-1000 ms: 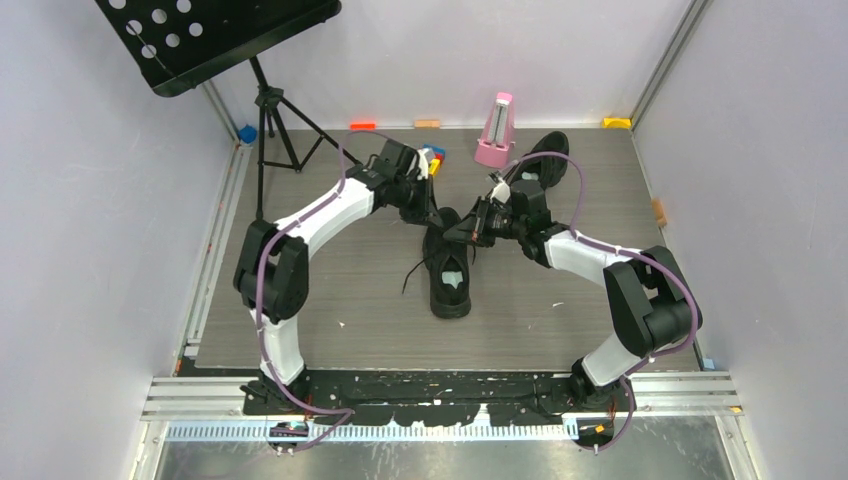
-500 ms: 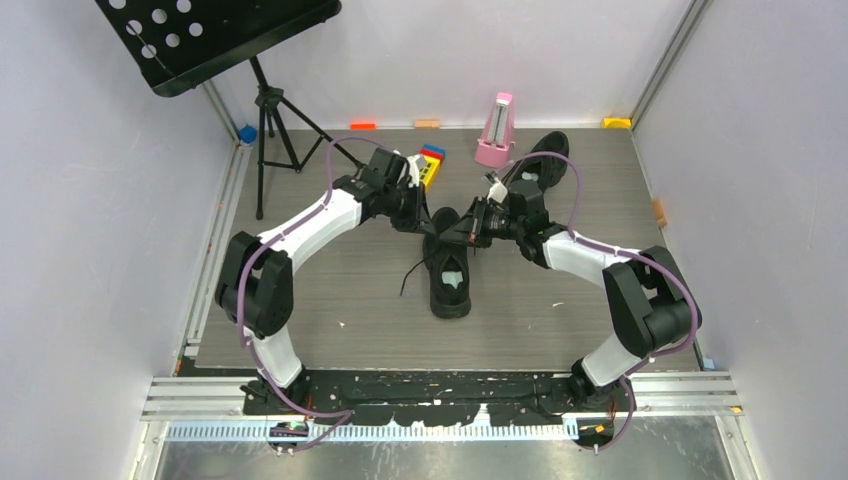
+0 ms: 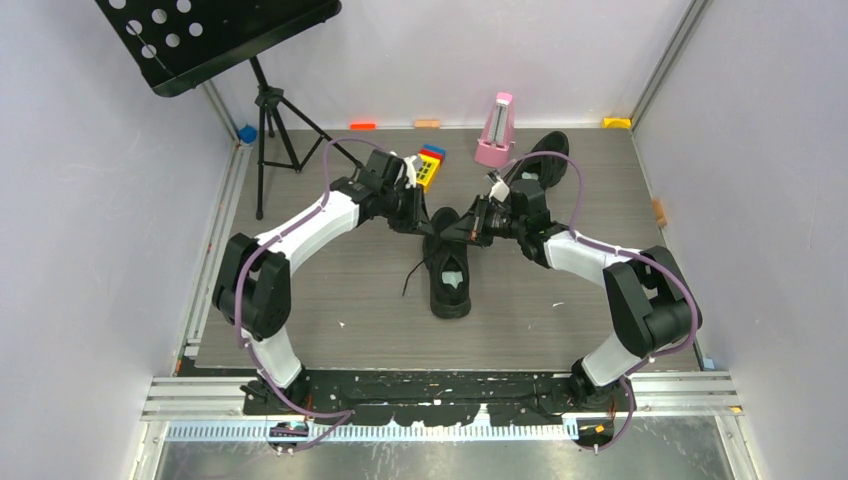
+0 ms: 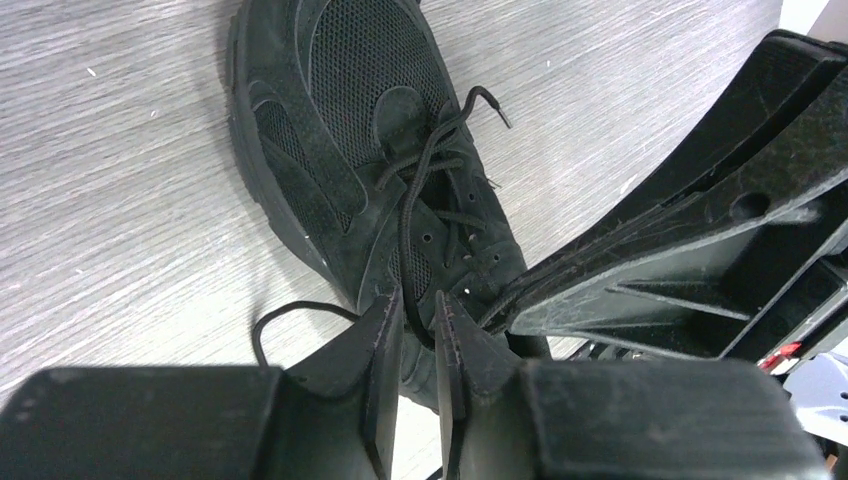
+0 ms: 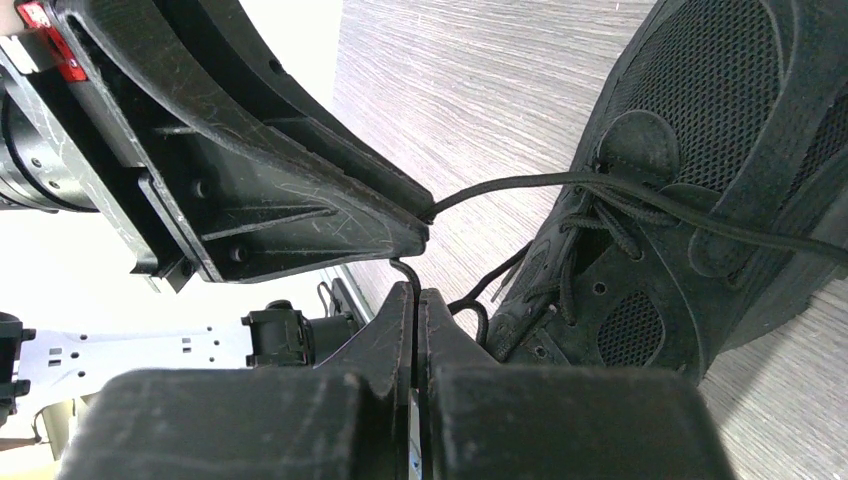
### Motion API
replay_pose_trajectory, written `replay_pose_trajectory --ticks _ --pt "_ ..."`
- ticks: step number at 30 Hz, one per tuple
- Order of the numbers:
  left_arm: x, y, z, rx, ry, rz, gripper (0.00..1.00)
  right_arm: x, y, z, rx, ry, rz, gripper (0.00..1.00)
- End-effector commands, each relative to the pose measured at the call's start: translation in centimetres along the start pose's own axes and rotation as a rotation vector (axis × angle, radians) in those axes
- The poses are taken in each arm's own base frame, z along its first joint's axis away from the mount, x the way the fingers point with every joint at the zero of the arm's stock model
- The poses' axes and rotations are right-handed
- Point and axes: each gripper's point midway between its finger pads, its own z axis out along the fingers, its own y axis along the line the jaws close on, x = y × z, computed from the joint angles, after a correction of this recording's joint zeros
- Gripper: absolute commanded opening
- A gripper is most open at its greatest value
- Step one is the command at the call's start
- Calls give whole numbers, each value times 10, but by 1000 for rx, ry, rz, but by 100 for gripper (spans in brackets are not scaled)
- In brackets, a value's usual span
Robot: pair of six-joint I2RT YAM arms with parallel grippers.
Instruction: Tie the shoes
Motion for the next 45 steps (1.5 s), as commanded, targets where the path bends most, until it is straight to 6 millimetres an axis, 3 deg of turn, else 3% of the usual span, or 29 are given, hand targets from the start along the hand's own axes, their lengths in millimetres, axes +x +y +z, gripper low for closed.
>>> replay_pose_trajectory --ticks 1,8,18,26,28,39,45 --pt "-17 -13 -21 30 -88 38 21 -15 18 -2 -45 -34 -51 0" --pt "-17 -19 -21 62 -85 29 0 -15 18 -2 -44 -35 -51 0" --pt "-6 -32 -23 129 -91 27 0 -21 16 -1 -24 -51 -40 5" --pt "8 -40 -11 170 -95 5 0 -25 9 2 -7 -60 -3 6" --pt "9 -40 -10 172 -97 2 0 -25 8 2 -6 -62 0 12" --pt "2 -40 -14 155 -126 5 0 -28 3 0 13 -73 11 13" --pt "-1 -39 -18 140 -141 10 0 -31 1 -1 18 -80 16 21"
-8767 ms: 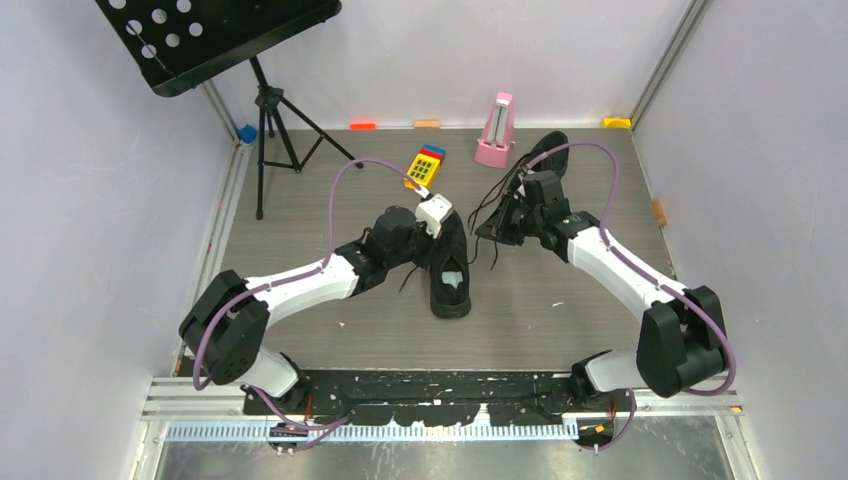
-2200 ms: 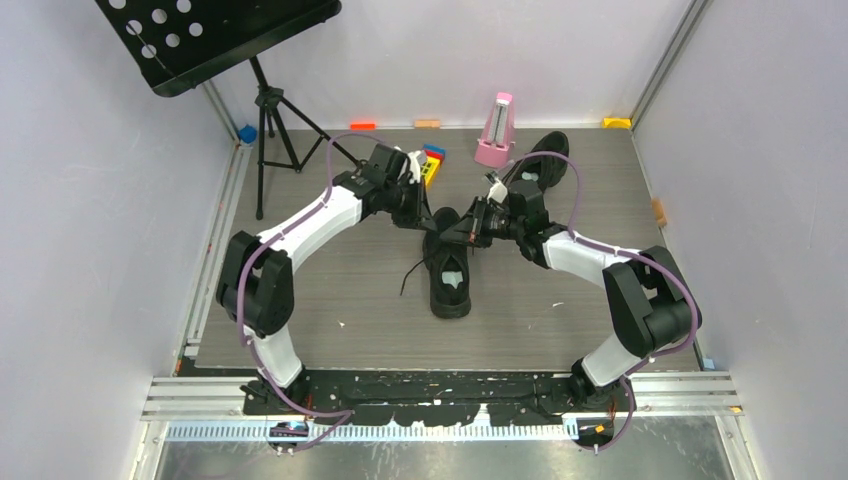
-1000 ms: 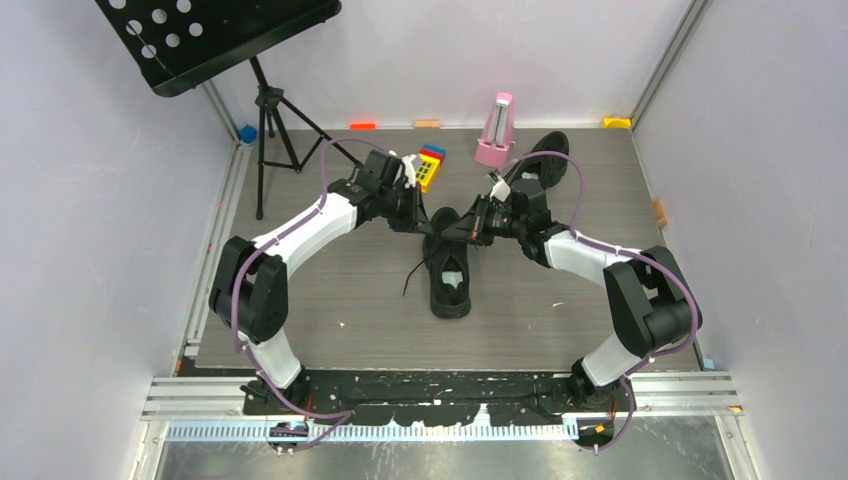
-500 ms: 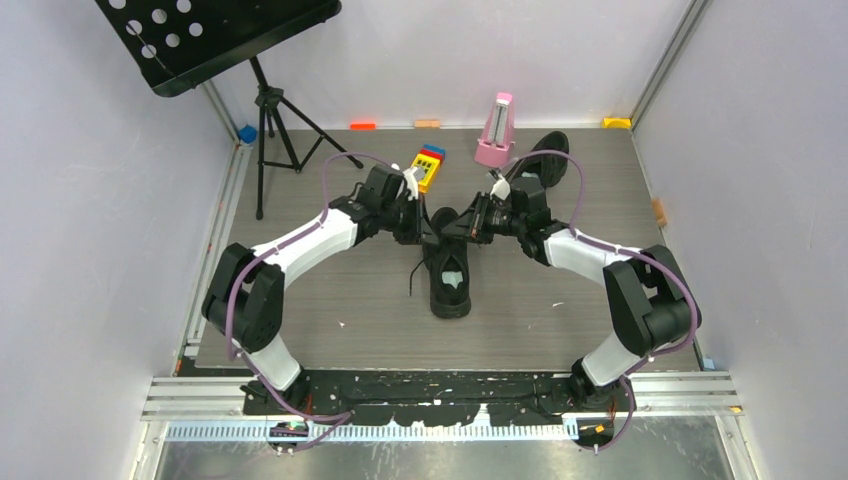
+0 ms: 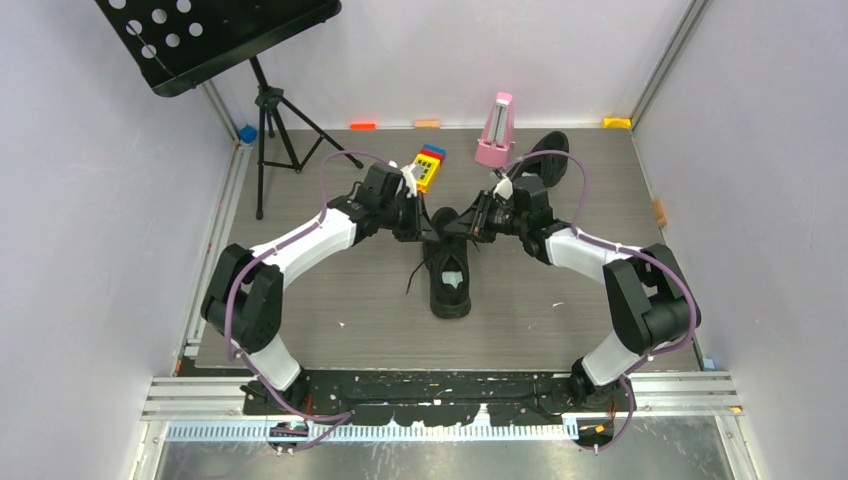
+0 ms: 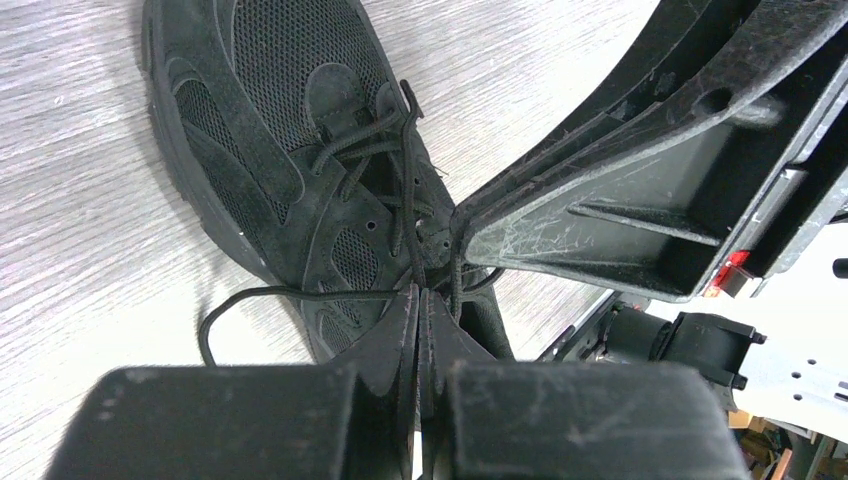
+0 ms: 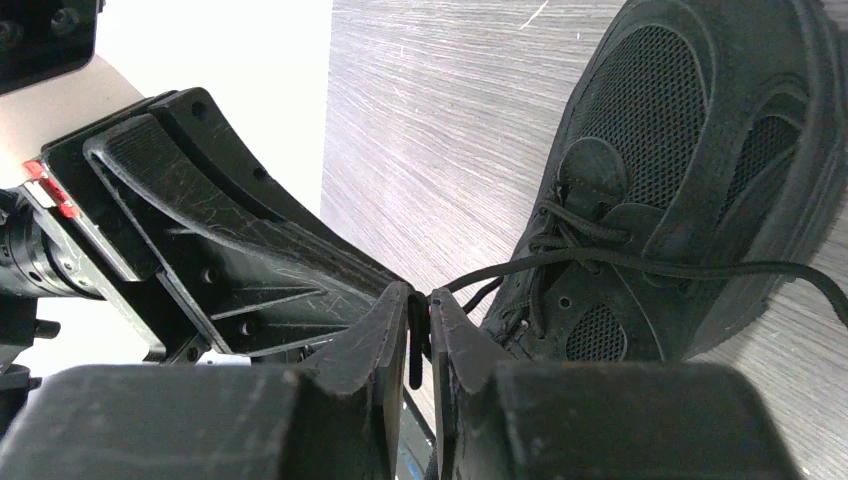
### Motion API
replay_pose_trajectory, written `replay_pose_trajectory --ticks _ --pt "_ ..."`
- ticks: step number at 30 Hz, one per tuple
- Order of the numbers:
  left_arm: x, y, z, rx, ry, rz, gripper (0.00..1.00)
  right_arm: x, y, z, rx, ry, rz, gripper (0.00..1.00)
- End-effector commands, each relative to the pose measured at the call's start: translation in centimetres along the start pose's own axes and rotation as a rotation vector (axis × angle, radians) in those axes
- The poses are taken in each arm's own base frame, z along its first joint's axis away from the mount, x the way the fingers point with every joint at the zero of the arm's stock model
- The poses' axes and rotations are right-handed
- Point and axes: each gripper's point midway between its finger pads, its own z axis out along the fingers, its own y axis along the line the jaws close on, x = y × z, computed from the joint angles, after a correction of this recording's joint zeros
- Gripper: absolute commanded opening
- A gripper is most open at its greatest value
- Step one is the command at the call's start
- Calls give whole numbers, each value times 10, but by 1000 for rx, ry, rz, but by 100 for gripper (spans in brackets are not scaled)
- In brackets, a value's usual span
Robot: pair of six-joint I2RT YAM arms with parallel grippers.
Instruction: Tie the shoes
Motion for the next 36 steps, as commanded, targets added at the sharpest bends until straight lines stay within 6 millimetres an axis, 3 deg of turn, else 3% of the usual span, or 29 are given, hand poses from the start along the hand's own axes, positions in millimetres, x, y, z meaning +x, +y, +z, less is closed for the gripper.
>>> replay_pose_trajectory --ticks 1,9,15,25,36 --pt "-19 -21 -18 40 -78 43 0 -16 10 0 -18 -38 -21 21" --pt "-20 -26 -20 51 -80 36 0 -17 6 2 -12 -46 -4 19" --pt "-18 -33 -18 61 -75 46 0 -18 7 5 -28 -43 7 0" --pt "-7 -50 -3 70 -43 92 0 -20 10 4 -35 -46 4 0" --pt "2 -37 20 12 -24 107 0 -23 22 -2 -46 -54 9 0"
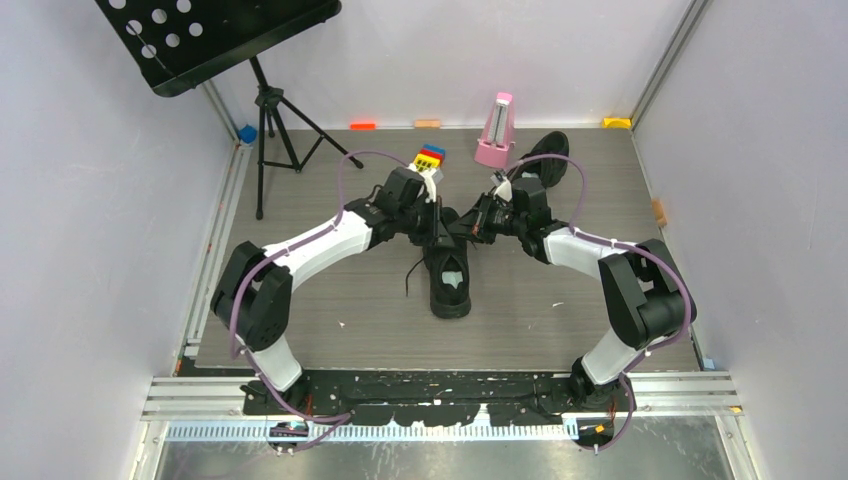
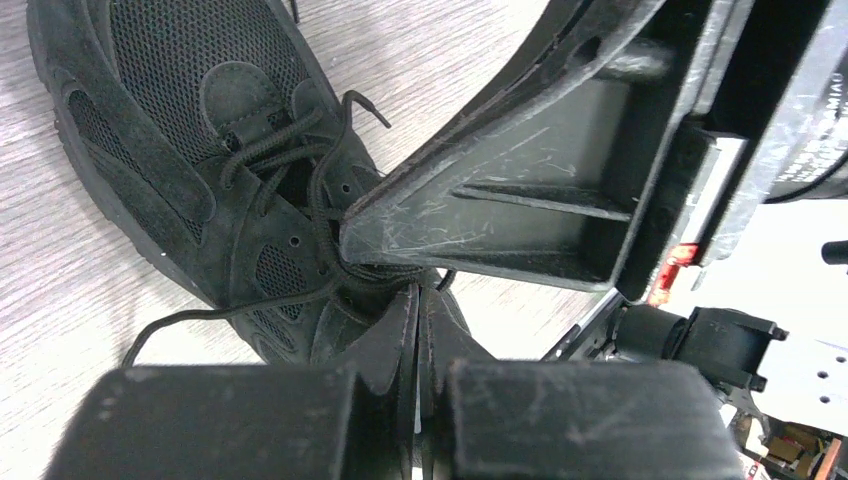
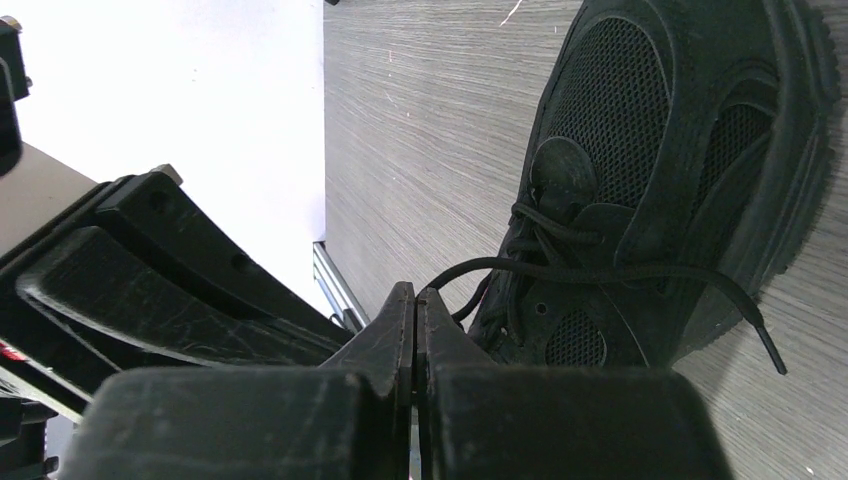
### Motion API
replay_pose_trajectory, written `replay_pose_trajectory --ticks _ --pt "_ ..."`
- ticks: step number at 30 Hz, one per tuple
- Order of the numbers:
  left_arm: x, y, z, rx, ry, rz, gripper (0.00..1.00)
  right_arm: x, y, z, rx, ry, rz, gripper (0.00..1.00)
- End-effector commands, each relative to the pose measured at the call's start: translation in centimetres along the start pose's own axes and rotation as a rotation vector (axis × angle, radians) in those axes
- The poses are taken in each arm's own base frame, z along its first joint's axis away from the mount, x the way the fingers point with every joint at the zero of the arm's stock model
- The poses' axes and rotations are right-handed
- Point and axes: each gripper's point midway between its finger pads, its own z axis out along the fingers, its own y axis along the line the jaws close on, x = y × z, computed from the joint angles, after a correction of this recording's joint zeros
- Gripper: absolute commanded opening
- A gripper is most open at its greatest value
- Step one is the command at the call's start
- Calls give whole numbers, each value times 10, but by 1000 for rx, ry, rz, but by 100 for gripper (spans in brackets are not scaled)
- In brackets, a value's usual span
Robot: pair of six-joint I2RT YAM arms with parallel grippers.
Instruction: Tie the shoes
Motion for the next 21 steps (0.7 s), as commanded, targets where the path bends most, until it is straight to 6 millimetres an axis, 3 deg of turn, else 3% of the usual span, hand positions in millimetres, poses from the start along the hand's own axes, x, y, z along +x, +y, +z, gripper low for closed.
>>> replay_pose_trajectory --ticks 1,21 --pt "-10 -6 5 6 -36 36 0 -19 32 -7 -65 -51 -55 0" --pt "-3 -3 40 95 -60 -9 0 -21 42 -15 -53 -94 13 0"
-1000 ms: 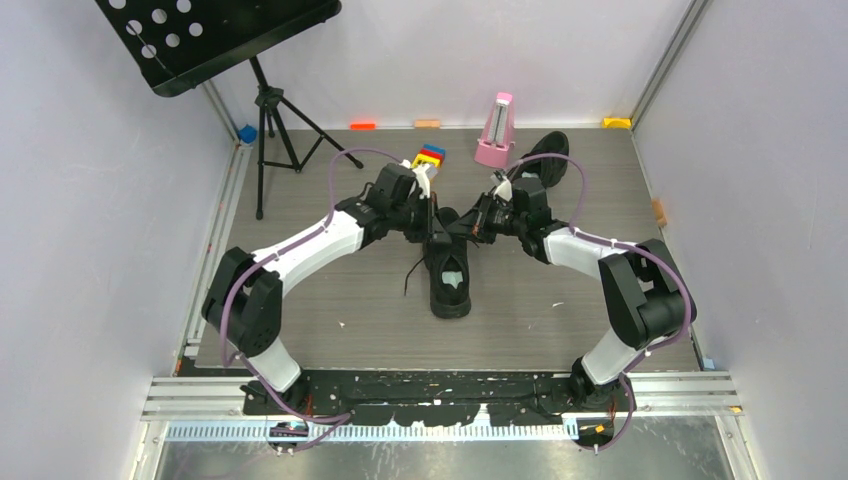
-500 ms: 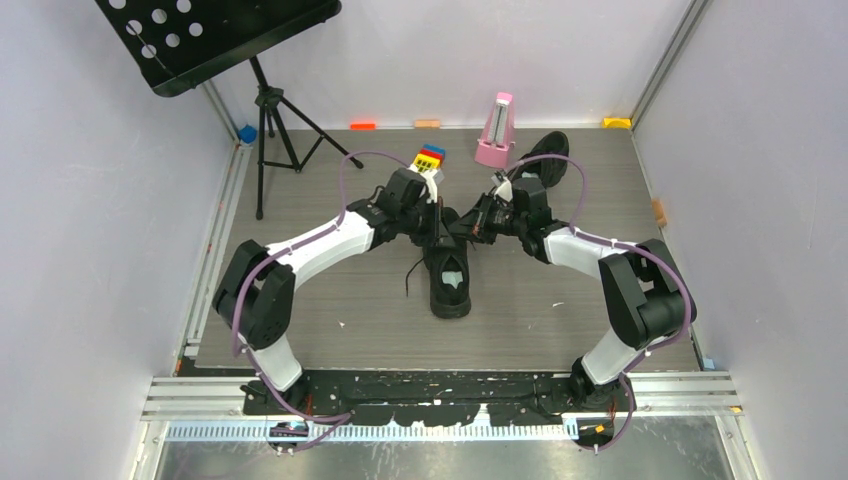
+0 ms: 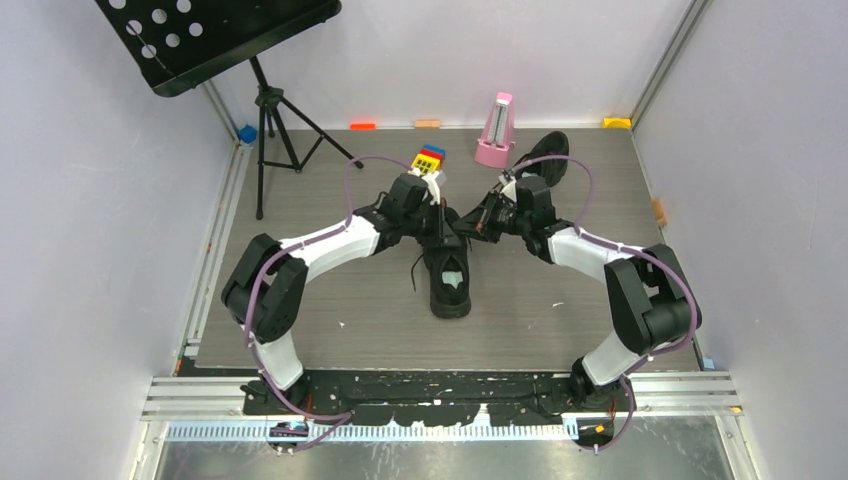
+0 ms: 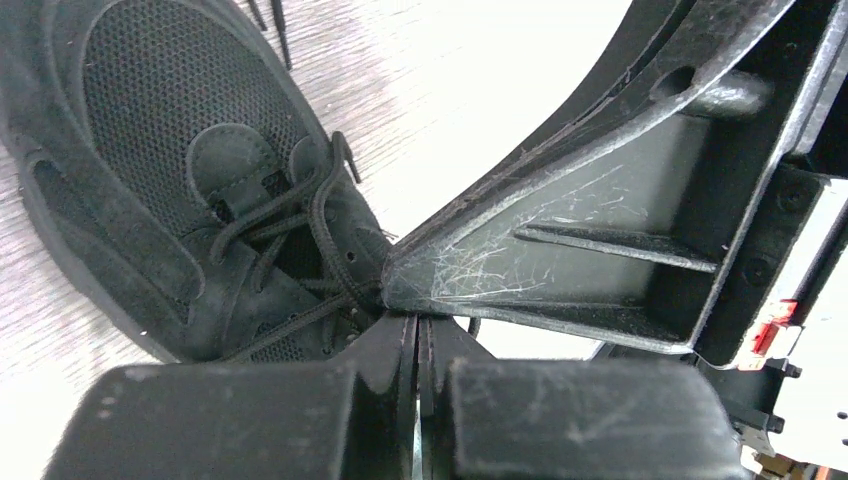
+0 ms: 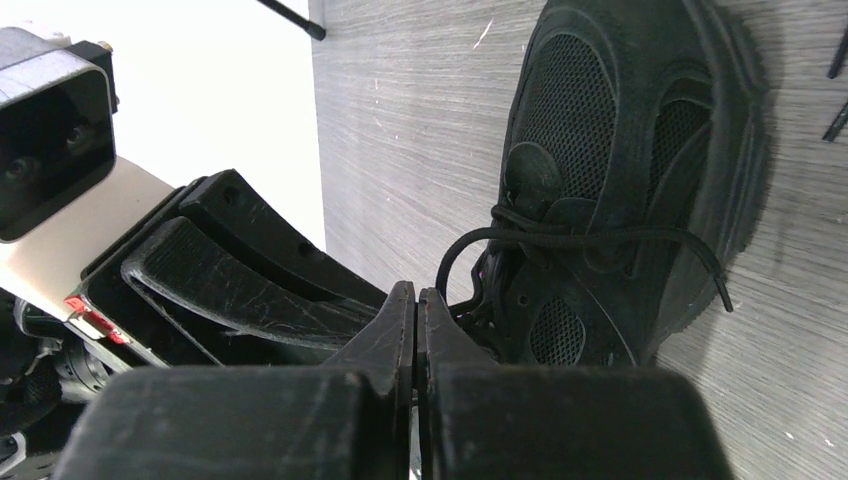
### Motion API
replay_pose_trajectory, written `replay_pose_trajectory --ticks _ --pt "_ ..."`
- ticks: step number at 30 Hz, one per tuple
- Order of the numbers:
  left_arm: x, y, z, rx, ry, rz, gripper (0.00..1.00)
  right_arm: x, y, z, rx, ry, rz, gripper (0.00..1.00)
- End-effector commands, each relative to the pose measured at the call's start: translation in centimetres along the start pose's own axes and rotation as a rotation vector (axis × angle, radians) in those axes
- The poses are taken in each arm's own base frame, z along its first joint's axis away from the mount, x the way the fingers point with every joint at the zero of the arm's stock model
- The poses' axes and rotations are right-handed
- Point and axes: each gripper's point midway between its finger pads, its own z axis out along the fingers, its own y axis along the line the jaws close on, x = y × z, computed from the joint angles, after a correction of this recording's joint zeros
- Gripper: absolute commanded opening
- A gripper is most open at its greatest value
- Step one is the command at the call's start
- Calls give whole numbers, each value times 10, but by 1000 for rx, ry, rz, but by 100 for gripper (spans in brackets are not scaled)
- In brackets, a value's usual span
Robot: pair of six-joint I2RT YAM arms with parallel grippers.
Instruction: Tie the shoes
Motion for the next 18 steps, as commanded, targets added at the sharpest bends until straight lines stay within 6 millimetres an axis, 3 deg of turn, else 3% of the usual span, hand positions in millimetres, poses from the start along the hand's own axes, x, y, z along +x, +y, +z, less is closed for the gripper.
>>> replay_pose_trajectory --ticks 1,10,18 --pt "1 -12 13 83 3 -11 0 -14 43 -10 -86 -68 -21 0" --pt "15 -30 11 201 101 -42 0 -25 47 -3 -54 -133 40 0" --pt "24 -29 7 320 190 -132 0 -34 44 3 -22 -169 55 0"
